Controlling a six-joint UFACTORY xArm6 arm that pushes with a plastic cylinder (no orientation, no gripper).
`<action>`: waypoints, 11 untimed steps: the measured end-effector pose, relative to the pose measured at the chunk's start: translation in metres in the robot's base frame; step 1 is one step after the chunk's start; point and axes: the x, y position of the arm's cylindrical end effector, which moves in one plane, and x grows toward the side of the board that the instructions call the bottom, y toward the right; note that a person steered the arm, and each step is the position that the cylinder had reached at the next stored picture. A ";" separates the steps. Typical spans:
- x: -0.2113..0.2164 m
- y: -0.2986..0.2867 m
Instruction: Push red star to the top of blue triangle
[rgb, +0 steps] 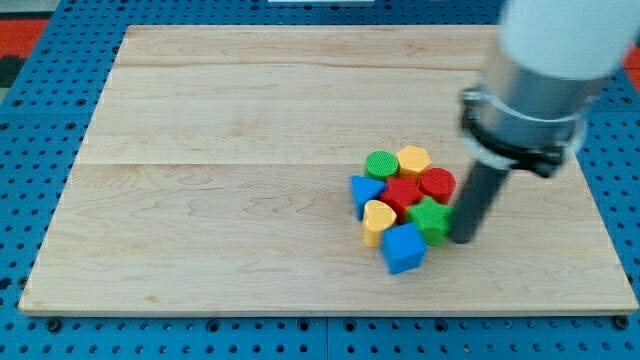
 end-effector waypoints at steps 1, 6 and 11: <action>-0.004 0.000; -0.094 -0.057; -0.125 -0.084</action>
